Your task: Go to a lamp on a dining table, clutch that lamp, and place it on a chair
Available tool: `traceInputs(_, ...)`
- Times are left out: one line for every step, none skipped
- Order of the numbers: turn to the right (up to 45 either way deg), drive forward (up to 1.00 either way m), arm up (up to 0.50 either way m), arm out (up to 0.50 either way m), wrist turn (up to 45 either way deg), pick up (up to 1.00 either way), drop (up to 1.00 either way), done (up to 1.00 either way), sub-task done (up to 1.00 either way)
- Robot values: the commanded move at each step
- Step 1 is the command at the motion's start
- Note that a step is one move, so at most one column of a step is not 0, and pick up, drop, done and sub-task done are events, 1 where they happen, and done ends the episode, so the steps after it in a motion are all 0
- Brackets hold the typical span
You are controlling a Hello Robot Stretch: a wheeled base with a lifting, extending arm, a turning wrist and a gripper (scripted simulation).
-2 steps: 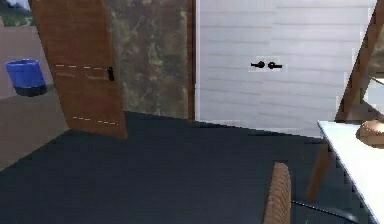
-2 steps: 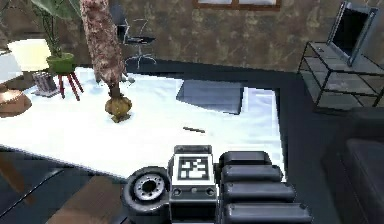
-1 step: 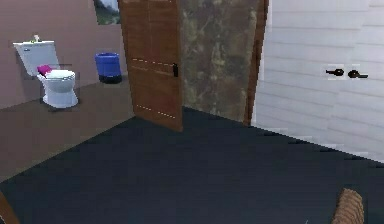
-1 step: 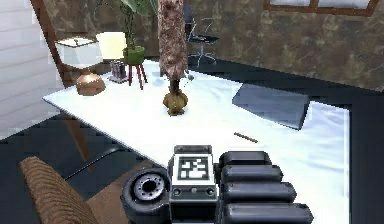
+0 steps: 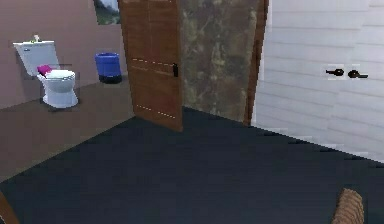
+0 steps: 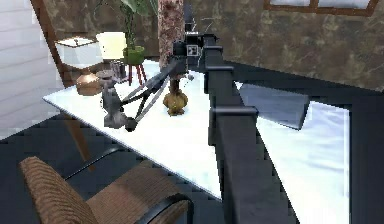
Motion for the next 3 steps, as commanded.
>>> traceInputs(0.0,0.00,0.00,0.00,39.0,0.00,0.00,0.00,0.00)
traceInputs(0.0,0.00,-0.36,0.00,0.0,0.00,0.00,0.00,0.00)
traceInputs(0.0,0.00,-0.32,0.00,0.0,0.00,0.00,0.00,0.00)
